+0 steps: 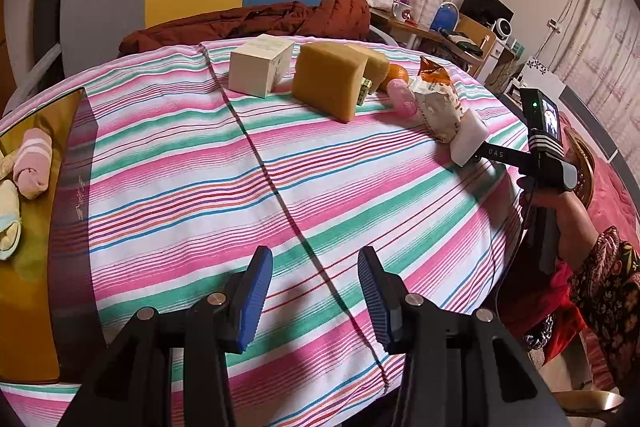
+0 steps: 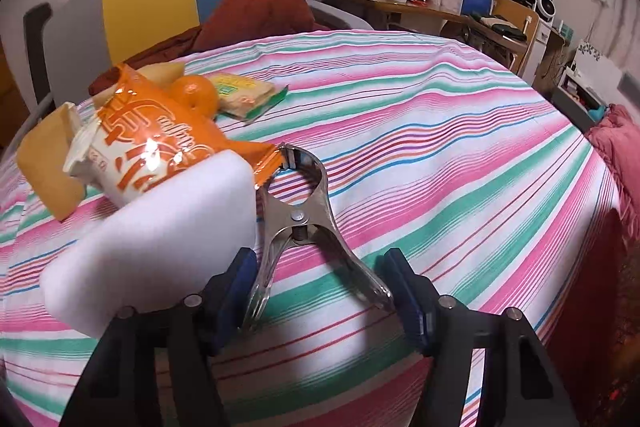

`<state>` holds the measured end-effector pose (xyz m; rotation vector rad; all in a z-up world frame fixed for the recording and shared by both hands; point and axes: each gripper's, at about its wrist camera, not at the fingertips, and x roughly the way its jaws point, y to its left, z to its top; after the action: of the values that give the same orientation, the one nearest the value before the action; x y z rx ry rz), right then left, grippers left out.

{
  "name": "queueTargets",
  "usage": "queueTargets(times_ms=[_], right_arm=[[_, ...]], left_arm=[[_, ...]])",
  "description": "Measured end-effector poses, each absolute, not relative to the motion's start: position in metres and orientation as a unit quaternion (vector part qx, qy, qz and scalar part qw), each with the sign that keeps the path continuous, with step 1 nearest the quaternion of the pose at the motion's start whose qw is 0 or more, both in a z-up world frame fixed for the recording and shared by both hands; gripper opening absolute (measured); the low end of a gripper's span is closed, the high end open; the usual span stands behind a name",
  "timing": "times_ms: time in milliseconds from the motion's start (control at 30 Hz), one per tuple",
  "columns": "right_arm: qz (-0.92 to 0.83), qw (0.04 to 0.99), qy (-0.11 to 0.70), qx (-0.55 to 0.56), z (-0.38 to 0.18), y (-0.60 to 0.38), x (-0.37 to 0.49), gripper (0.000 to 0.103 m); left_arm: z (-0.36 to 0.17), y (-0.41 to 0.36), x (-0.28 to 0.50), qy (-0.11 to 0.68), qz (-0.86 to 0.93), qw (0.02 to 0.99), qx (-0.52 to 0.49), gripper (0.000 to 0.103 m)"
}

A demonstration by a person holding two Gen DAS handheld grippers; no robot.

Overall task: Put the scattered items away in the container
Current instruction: 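Grasp the white sponge with the left tool while the right tool reaches the silver clip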

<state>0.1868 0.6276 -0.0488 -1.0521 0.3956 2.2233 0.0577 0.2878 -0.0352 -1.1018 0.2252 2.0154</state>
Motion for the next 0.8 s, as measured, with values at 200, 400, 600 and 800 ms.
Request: queueTargets(times_ms=[200,400,600,800], right_arm=[[0.852,0.309,0.159,-0.392,-0.048,0.599,0.191,0.067],[0.867,0.279,0.168,-0.377,-0.048,0.558,0.196,0.067],[0.874,0.273,0.179,-0.361,-0.049,0.541,0.204,0.067],[0.875,0.271,0.181,-0.358,-0.050,0.542,0.204,0.067]], left_arm=[[-0.035,0.289,0.060,0.089,0.797,0.407,-0.436,0.045],[-0.033,0.298,0.064,0.091,0.793,0.420,-0.432,0.046],[-0.023,0.329,0.070,0.104,0.785,0.455,-0.408,0.053],[-0.015,0.383,0.061,0.120,0.772,0.491,-0.386,0.056]])
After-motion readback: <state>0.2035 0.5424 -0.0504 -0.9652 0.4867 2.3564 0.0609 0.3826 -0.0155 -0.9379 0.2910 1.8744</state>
